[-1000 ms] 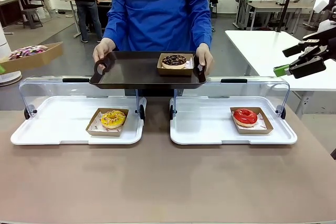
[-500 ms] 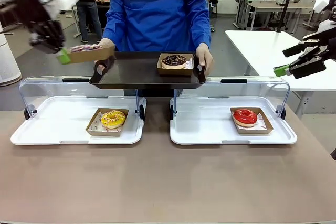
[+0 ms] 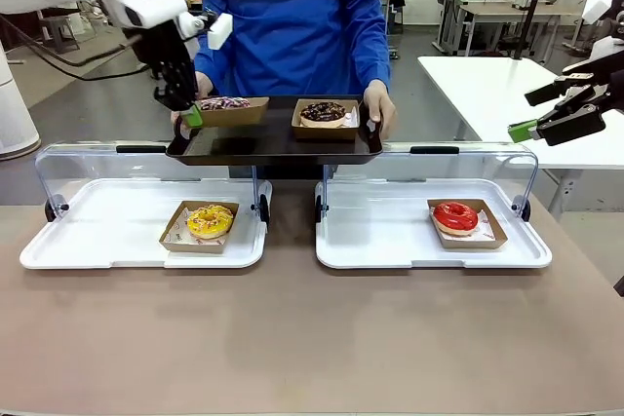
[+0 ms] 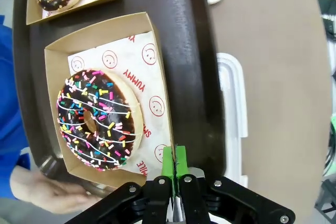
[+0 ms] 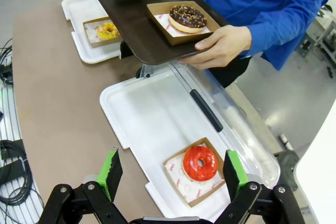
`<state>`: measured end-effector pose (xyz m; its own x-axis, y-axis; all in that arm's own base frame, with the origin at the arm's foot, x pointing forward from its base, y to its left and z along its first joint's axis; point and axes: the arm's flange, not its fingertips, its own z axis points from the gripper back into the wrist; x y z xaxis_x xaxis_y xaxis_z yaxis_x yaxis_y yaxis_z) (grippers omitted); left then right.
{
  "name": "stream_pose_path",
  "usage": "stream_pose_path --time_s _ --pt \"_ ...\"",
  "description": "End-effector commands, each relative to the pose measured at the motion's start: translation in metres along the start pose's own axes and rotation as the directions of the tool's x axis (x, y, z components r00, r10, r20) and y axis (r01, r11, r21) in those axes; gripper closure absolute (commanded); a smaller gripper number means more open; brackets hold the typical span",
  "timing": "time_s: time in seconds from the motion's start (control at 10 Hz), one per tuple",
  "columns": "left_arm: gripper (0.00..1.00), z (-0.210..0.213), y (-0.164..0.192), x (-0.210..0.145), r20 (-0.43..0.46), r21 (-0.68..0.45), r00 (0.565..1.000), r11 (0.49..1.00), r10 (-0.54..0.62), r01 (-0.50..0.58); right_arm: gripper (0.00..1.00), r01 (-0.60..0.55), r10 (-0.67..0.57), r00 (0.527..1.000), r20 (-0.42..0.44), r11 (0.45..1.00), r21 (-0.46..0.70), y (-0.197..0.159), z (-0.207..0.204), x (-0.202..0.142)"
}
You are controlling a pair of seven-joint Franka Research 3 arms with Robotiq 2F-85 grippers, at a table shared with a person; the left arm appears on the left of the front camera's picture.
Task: Provide the desired donut to the person.
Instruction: Place the picked Paper togo box onto the Handle tray extended by the person.
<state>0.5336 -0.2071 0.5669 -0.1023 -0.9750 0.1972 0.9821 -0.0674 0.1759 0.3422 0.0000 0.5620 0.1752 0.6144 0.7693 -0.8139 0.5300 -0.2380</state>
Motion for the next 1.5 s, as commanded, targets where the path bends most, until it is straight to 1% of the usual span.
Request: stream_pose_path --time_s 0.0,0.1,0.3,0.4,0.5,0.6,0.7,0.8,0.9,1.0,1.1,1.2,1.3,1.4 --pt "0.99 -0.009 0.017 0.007 -0.053 0.061 0.998 0.998 0.025 -0.022 0.0 0.01 -0.01 1.0 -0.011 1.0 -0.006 0.002 -0.001 -0.001" --pt "0.99 -0.016 0.022 0.007 -0.072 0.078 0.997 0.997 0.034 -0.029 0.0 0.01 -0.01 1.0 -0.011 1.0 -0.006 0.002 -0.001 -0.001" --pt "0.99 -0.028 0.028 0.007 -0.061 0.057 0.998 0.998 0.024 -0.021 0.0 0.01 -0.01 1.0 -0.011 1.0 -0.006 0.002 -0.001 -0.001" --pt "0.99 -0.034 0.03 0.008 -0.069 0.045 0.997 0.999 0.026 -0.023 0.0 0.01 -0.01 1.0 -0.011 1.0 -0.006 0.002 -0.001 -0.001" --pt "0.99 -0.039 0.034 0.008 -0.054 0.047 0.998 0.999 0.008 -0.005 0.0 0.01 -0.01 1.0 -0.011 1.0 -0.006 0.002 -0.001 -0.001" --pt "0.99 -0.039 0.036 0.008 -0.022 0.044 0.999 0.999 0.029 -0.028 0.0 0.01 -0.01 1.0 -0.011 1.0 -0.006 0.002 -0.001 -0.001" --pt "0.4 -0.036 0.035 0.01 -0.02 0.031 0.999 0.999 0.03 -0.029 0.0 0.01 -0.01 1.0 -0.011 1.0 -0.006 0.002 -0.001 -0.001" --pt "0.4 -0.033 0.035 0.008 -0.032 0.013 0.999 0.999 0.031 -0.03 0.0 0.01 -0.01 1.0 -0.011 1.0 -0.006 0.002 -0.001 -0.001" --pt "0.0 -0.032 0.036 0.006 -0.033 0.008 0.999 0.999 0.04 -0.039 0.0 0.01 -0.01 1.0 -0.011 1.0 -0.006 0.002 -0.001 -0.001" --pt "0.37 -0.028 0.034 0.006 -0.045 0.013 0.998 0.999 0.051 -0.05 0.0 0.01 -0.01 1.0 -0.011 1.0 -0.006 0.002 -0.001 -0.001" --pt "0.0 -0.025 0.033 0.004 -0.042 0.008 0.998 0.999 0.054 -0.054 0.0 0.01 -0.01 1.0 -0.011 1.0 -0.006 0.002 -0.001 -0.001" --pt "0.18 -0.024 0.033 0.003 -0.038 -0.002 0.998 0.998 0.059 -0.059 0.0 0.01 -0.01 1.0 -0.011 1.0 -0.006 0.002 -0.001 -0.001" --pt "0.0 -0.023 0.033 0.003 -0.042 -0.013 0.997 0.998 0.063 -0.064 0.0 0.01 -0.01 1.0 -0.011 1.0 -0.006 0.002 -0.001 -0.001" --pt "0.0 -0.021 0.033 0.004 -0.039 -0.013 0.997 0.998 0.062 -0.063 0.0 0.01 -0.01 1.0 -0.011 1.0 -0.006 0.002 -0.001 -0.001"
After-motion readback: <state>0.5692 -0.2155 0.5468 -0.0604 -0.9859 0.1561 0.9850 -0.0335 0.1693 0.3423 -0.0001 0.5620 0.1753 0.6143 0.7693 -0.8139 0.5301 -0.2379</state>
